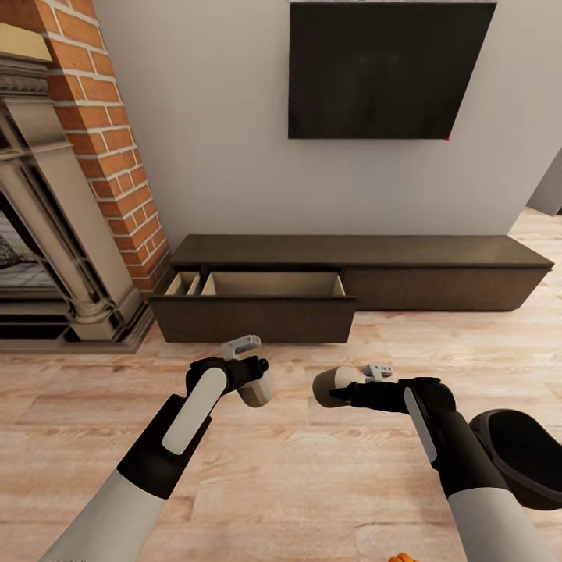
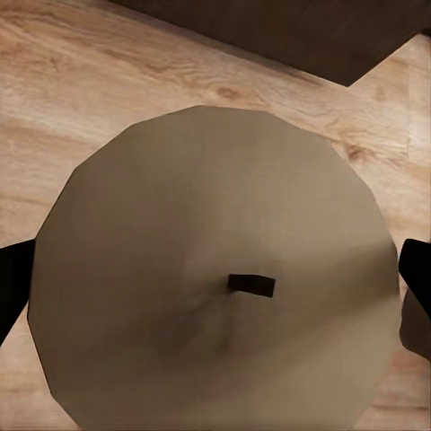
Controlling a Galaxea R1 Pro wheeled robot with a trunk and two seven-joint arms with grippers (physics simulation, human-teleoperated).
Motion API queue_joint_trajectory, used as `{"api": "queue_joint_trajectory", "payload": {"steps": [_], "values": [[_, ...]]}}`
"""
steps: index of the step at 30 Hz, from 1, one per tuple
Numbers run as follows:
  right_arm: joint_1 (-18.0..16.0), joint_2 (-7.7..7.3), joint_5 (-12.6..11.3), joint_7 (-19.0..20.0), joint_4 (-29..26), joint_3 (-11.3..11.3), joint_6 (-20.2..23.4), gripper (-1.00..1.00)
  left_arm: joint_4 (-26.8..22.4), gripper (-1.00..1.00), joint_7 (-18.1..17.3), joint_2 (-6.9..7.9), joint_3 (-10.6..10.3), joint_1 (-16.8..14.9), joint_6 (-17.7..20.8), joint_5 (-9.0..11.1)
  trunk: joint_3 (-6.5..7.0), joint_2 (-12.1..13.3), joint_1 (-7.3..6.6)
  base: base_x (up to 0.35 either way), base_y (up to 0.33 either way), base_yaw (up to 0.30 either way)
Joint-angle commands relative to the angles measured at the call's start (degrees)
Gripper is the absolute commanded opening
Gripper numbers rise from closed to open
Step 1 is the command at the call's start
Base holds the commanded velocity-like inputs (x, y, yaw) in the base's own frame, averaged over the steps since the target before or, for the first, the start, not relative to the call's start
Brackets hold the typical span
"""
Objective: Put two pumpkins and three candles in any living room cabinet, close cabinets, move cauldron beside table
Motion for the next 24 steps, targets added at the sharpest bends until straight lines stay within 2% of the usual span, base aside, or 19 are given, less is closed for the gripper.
{"api": "queue_joint_trajectory", "payload": {"steps": [1, 24], "values": [[0.0, 0.0, -0.1, 0.0, 0.0, 0.0, 0.0, -1.0, 0.1, -1.0, -0.1, 0.0, 0.0, 0.0, 0.0, 0.0, 0.18, 0.4, -0.22, 0.0, 0.0, 0.0], [0.0, 0.0, -0.2, 0.1, -0.1, 0.0, 0.0, -1.0, 0.5, -1.0, -0.1, 0.08, 0.0, 0.0, -0.1, 0.0, 4.31, 9.6, -5.28, 0.0, 0.0, 0.0]]}}
